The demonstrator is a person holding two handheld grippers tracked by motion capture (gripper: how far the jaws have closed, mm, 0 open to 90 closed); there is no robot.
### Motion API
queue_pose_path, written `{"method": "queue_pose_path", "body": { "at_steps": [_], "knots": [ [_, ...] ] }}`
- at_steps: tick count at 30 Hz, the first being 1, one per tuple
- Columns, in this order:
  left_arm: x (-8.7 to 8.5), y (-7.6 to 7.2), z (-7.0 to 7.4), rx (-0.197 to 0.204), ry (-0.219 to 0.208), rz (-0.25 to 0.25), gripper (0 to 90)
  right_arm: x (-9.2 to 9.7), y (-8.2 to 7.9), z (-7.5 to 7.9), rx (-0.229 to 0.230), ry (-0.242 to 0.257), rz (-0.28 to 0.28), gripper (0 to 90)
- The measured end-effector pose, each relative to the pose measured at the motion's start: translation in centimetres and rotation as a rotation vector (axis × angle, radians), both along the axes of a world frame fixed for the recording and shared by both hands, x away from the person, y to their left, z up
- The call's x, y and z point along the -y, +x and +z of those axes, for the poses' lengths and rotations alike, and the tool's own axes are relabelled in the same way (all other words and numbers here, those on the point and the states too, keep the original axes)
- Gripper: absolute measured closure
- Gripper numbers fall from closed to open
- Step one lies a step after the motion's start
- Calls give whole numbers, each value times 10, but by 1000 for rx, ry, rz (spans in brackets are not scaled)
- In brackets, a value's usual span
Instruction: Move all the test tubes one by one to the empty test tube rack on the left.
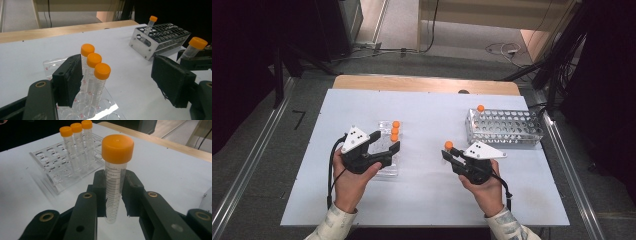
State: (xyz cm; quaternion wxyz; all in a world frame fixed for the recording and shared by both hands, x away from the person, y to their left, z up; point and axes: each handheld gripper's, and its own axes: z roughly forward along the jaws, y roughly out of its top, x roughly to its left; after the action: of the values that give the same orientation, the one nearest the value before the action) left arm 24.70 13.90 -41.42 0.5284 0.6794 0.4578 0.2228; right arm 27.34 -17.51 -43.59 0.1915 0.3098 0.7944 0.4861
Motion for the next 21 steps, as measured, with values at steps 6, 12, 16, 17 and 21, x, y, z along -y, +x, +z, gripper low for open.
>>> {"method": "queue_pose_path", "body": {
  "at_steps": [6, 12, 16, 17, 21],
  "knots": [
    [4, -2, 1, 10, 3, -14, 252, -5, -2, -2, -3, -5, 17, 721],
    [8, -4, 1, 11, 6, -28, 249, -10, -4, -5, -15, -14, 31, 722],
    [11, -5, 1, 9, 7, -43, 249, -14, -5, -8, -22, -16, 44, 721],
    [12, -5, 1, 8, 7, -47, 248, -14, -5, -8, -17, -19, 50, 722],
    [16, -6, 1, 8, 13, -58, 249, -18, -6, -10, -25, -23, 58, 722]
  ]
}}
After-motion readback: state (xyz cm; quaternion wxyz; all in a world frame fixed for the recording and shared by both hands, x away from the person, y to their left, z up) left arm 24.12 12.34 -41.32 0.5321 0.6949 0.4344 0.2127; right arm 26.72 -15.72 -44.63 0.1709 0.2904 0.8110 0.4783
